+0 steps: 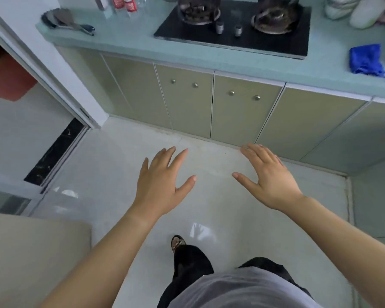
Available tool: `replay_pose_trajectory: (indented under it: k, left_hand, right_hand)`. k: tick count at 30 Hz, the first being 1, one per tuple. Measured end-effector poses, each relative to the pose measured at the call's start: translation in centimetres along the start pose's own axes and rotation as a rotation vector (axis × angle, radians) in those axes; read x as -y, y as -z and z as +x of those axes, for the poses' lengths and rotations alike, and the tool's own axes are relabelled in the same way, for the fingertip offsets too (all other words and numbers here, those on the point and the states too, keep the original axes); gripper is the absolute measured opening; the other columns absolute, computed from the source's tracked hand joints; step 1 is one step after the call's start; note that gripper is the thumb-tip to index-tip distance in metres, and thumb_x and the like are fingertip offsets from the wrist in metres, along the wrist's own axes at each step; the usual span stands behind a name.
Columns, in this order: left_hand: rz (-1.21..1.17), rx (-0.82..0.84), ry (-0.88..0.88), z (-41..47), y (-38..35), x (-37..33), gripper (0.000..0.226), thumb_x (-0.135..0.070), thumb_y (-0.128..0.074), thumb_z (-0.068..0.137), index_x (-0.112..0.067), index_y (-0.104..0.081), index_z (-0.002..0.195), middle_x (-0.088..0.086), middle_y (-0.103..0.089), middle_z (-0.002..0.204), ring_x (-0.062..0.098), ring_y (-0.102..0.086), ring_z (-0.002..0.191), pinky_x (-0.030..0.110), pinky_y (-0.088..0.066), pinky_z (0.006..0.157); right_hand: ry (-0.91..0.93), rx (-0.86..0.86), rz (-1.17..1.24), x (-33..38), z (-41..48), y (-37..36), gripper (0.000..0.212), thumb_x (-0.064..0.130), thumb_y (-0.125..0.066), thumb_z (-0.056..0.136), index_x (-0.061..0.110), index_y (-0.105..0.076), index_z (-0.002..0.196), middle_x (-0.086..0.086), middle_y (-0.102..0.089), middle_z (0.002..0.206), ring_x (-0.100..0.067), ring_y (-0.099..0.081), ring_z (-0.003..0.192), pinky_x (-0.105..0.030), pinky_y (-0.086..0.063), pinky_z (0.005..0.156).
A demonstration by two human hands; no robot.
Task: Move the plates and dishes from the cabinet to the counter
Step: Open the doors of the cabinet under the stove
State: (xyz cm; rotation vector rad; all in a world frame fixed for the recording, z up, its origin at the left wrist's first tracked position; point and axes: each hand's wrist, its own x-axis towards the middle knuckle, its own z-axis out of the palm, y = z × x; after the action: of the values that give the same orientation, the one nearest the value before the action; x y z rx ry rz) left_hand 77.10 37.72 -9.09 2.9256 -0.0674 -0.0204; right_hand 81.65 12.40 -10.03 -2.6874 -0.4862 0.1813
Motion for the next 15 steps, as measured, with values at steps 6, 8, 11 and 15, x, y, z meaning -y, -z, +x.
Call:
replay_pose_trajectory:
  k: [6,8,11,15]
  left_hand:
    - [0.063,0.017,-0.155,11.4,2.2,6.6,0.073,-0.066,-0.022,0.079,-0.028,-0.037,0.140,0.004,-0.041,0.144,0.024,-0.034,0.135,0.053,-0.029,0.106]
    - [0.069,0.016,-0.199,15.1,2.7,8.0,0.072,-0.065,-0.025,0.079,-0.026,-0.040,0.138,0.007,-0.045,0.141,0.026,-0.038,0.132,0.054,-0.033,0.104]
    - [0.079,0.024,-0.279,21.0,2.9,9.4,0.071,-0.064,-0.027,0.080,-0.023,-0.043,0.136,0.010,-0.048,0.138,0.029,-0.043,0.128,0.054,-0.039,0.098]
    - [0.092,0.040,-0.353,29.4,2.0,10.9,0.069,-0.063,-0.029,0.082,-0.022,-0.045,0.135,0.011,-0.050,0.136,0.030,-0.045,0.126,0.052,-0.042,0.094]
  right_hand:
    - [-0.198,-0.109,0.048,2.1,7.6,0.2,0.075,0.066,-0.031,0.080,0.020,-0.035,0.139,0.000,-0.027,0.152,-0.021,-0.018,0.142,-0.047,-0.021,0.114]
    - [-0.243,-0.120,0.044,2.0,10.2,0.2,0.072,0.064,-0.034,0.083,0.019,-0.035,0.139,-0.001,-0.026,0.152,-0.021,-0.018,0.142,-0.048,-0.020,0.114]
    - [-0.282,-0.122,0.024,1.4,14.5,0.2,0.069,0.062,-0.038,0.085,0.021,-0.032,0.141,0.000,-0.024,0.153,-0.021,-0.016,0.142,-0.047,-0.020,0.115]
    - [-0.316,-0.157,0.023,-0.7,21.7,0.4,0.068,0.060,-0.039,0.085,0.021,-0.033,0.140,-0.001,-0.026,0.152,-0.023,-0.018,0.142,-0.047,-0.021,0.114]
